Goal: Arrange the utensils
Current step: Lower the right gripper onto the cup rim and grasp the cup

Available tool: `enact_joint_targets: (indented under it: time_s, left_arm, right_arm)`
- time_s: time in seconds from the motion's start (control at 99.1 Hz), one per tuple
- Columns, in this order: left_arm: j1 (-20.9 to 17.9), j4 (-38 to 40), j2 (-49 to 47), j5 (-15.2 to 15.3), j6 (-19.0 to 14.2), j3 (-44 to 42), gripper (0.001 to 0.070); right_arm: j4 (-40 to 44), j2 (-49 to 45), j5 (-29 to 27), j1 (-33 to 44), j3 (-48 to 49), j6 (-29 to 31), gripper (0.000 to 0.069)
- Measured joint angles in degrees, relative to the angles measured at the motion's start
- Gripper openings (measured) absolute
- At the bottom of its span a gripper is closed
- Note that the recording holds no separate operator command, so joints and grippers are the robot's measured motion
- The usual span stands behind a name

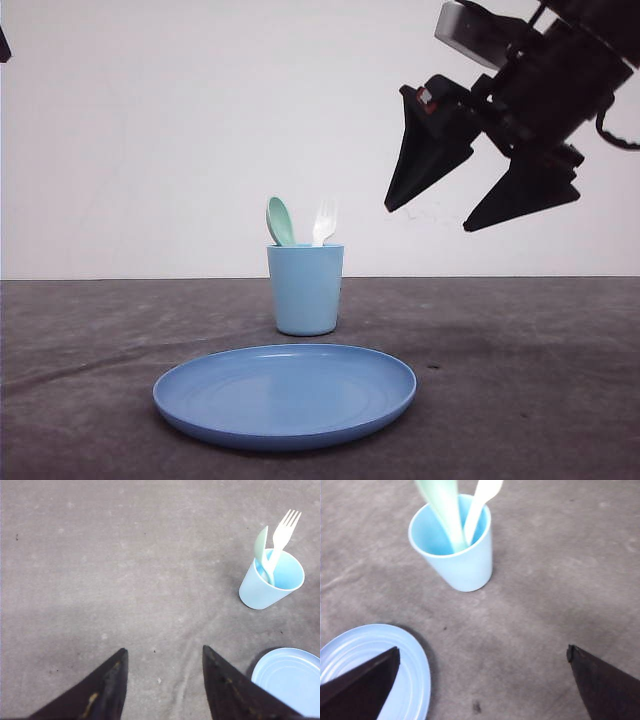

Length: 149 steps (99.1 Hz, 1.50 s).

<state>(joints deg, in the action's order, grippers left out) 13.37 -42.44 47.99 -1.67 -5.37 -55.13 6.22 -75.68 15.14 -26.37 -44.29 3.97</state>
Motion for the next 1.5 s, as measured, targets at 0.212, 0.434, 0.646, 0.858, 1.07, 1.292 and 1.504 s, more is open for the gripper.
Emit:
enact_joint_targets:
  time_s: [0.212,0.434,0.646,0.858,1.07,1.292,1.504]
  left_arm:
    - [0.0,0.02,0.0,0.0,0.0,0.0,0.028]
    - [0.0,0.02,0.0,0.0,-0.02,0.0,0.028]
    - [0.0,0.02,0.0,0.0,-0.02,0.0,0.028]
    - [0.0,0.02,0.0,0.0,-0.02,0.0,0.028]
    - [0.0,0.02,0.0,0.0,-0.02,0.0,0.028]
    - [0.0,0.04,0.0,0.0,-0.02,0.0,0.028]
    - [0.0,0.04,0.0,0.0,-0.02,0.0,0.028]
  right_arm:
    - [-6.14,-3.3,0.09,-2.1,0.72,1.2,0.0681]
    - [-17.42,-11.82,0.09,-4.42,0.72,3.17,0.0681]
    - [-19.32,-20.59,0.33,-4.72,-3.93,4.0,0.0681]
    - [-19.8,-28.28,1.25,-4.81,-12.5,3.96,0.0681]
    - [-17.64,-34.56,1.57,-5.55,-20.94,3.74,0.0681]
    - [-14.95,-35.74,1.18,-5.95,-23.85,3.06,0.0635]
    - [-15.04,-35.76,0.0,-5.97,-23.85,2.08,0.0493]
